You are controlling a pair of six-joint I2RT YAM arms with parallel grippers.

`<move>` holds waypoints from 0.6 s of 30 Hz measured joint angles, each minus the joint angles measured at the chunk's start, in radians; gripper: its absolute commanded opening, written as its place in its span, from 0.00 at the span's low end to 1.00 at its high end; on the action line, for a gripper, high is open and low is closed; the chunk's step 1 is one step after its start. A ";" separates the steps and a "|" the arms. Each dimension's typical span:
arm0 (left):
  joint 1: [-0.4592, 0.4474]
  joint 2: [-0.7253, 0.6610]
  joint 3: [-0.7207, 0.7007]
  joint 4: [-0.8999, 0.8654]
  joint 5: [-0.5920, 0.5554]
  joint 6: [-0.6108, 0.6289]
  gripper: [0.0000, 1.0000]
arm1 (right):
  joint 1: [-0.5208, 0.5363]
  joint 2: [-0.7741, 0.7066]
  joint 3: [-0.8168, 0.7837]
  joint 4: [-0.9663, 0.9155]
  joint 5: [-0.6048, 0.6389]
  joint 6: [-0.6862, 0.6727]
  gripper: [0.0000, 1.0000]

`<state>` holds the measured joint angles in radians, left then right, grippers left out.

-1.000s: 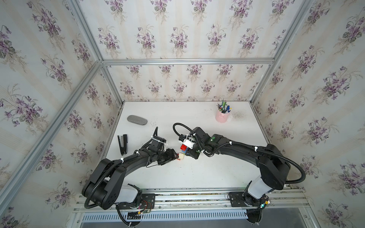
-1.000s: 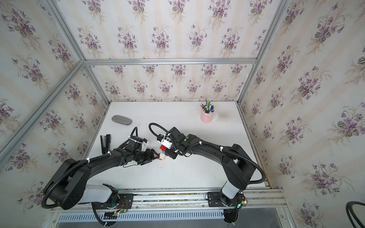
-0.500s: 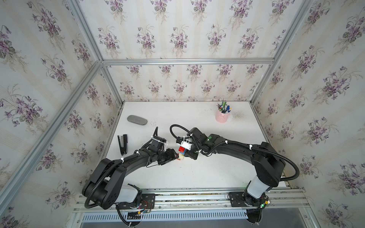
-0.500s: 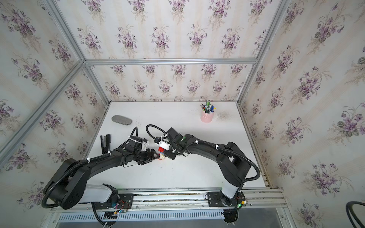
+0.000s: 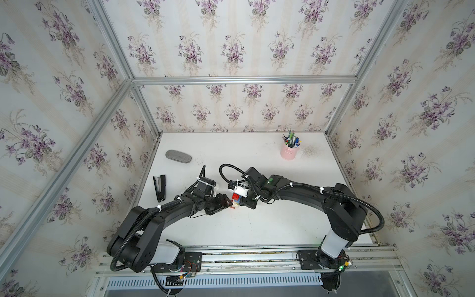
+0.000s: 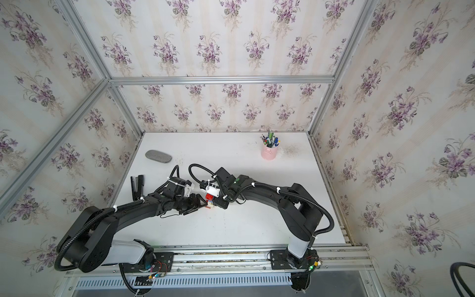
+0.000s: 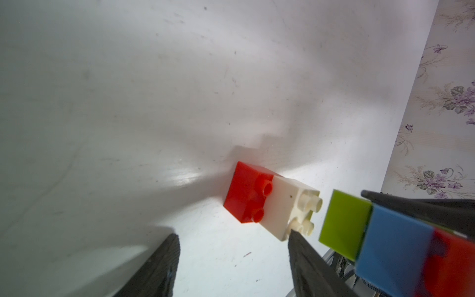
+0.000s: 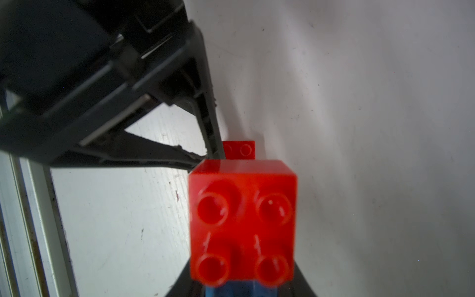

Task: Assemble the letter y with lego
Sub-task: Assemble the lego brick with the lego brick.

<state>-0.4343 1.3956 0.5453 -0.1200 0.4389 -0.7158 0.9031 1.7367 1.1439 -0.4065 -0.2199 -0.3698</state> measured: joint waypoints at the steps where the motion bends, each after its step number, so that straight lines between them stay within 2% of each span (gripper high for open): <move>1: 0.001 0.000 0.000 0.000 0.000 0.000 0.69 | 0.001 0.002 0.000 -0.002 0.000 0.000 0.29; 18: 0.008 0.003 -0.003 0.002 0.006 0.000 0.67 | 0.010 0.020 0.012 -0.008 0.004 -0.003 0.29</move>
<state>-0.4259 1.3983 0.5426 -0.1184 0.4446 -0.7162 0.9134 1.7569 1.1557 -0.4149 -0.2161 -0.3733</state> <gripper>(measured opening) 0.675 0.337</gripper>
